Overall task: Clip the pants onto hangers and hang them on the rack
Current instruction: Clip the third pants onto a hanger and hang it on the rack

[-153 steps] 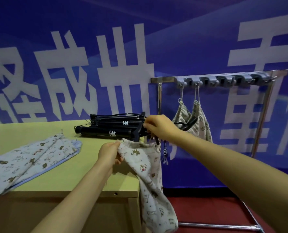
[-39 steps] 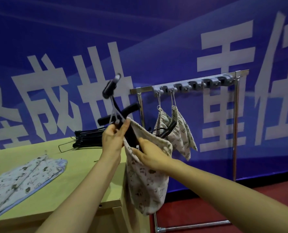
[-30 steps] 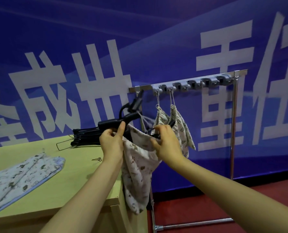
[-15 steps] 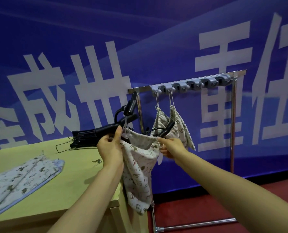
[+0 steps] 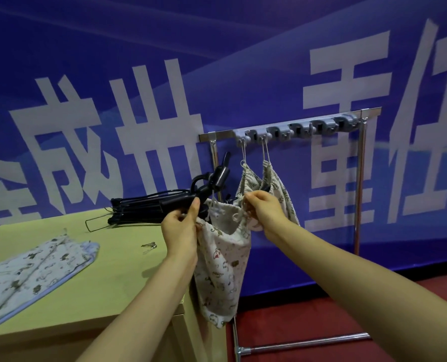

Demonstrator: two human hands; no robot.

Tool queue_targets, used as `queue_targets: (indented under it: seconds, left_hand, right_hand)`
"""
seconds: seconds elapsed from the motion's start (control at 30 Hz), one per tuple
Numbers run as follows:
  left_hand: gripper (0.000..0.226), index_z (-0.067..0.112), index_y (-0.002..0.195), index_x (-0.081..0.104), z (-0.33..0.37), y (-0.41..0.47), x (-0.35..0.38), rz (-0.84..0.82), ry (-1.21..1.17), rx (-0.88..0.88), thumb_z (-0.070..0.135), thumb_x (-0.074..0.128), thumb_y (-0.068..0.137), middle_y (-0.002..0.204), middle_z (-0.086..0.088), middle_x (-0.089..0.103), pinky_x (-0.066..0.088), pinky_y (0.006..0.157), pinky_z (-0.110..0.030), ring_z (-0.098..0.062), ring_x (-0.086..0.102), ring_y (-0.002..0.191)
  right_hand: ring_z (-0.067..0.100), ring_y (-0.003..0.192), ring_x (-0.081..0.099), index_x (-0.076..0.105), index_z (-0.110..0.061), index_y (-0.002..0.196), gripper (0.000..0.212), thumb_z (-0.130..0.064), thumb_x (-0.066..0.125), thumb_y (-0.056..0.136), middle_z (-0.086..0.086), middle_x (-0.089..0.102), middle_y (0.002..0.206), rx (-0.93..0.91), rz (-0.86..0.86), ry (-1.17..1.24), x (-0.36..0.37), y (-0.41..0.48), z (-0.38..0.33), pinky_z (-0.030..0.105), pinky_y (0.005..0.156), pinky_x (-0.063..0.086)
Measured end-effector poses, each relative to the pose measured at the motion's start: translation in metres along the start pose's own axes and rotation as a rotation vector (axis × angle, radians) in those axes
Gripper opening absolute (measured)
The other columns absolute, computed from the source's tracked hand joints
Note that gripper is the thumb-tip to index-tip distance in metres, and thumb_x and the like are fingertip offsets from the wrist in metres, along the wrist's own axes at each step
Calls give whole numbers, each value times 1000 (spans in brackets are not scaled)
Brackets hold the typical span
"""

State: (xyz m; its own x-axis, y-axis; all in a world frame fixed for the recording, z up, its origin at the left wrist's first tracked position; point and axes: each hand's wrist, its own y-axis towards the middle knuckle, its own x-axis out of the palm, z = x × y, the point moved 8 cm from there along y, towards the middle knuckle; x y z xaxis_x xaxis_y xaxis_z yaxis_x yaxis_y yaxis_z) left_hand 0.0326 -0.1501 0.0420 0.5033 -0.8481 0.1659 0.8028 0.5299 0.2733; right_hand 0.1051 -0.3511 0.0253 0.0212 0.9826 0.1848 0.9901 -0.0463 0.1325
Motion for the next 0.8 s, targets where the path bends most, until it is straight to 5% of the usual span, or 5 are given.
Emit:
queue_targets:
  seconds: [0.1, 0.23, 0.4, 0.53, 0.8]
  left_hand:
    - [44, 10, 57, 44, -10, -2, -2, 18, -37, -101, 37, 67, 83, 49, -1, 44, 36, 49, -25, -13, 41, 47]
    - [47, 14, 55, 39, -33, -7, -11, 109, -158, -277, 37, 64, 86, 43, 1, 39, 30, 35, -20, -11, 35, 37]
    - [37, 10, 61, 53, -46, -7, -3, 24, -307, -310, 34, 62, 88, 41, 0, 43, 26, 28, -14, -10, 34, 26]
    - [38, 9, 60, 47, -46, -10, 20, -69, -306, -313, 23, 53, 94, 29, 5, 39, 25, 27, -10, -7, 32, 21]
    - [40, 11, 58, 46, -66, -6, 94, -245, -221, -385, 28, 52, 94, 34, 3, 43, 27, 28, -13, -7, 33, 20]
  right_hand:
    - [11, 54, 47, 58, -18, 74, 25, -22, 51, 98, -1, 50, 63, 19, 24, 50, -7, 2, -6, 18, 43, 43]
    - [14, 72, 50, 59, -19, 75, 23, -23, 52, 97, -3, 55, 73, -82, 70, -33, -22, 6, -25, 26, 68, 44]
    - [14, 62, 45, 51, -11, 81, 23, -17, 41, 101, 2, 48, 70, -170, 163, -20, -43, 3, -34, 25, 58, 41]
    - [21, 79, 57, 53, -12, 86, 22, -19, 40, 101, 6, 59, 81, -157, 251, -17, -59, 8, -27, 37, 78, 52]
    - [6, 35, 33, 58, -14, 83, 17, -19, 50, 97, 4, 70, 86, 45, 139, 227, -85, 33, -32, 21, 39, 28]
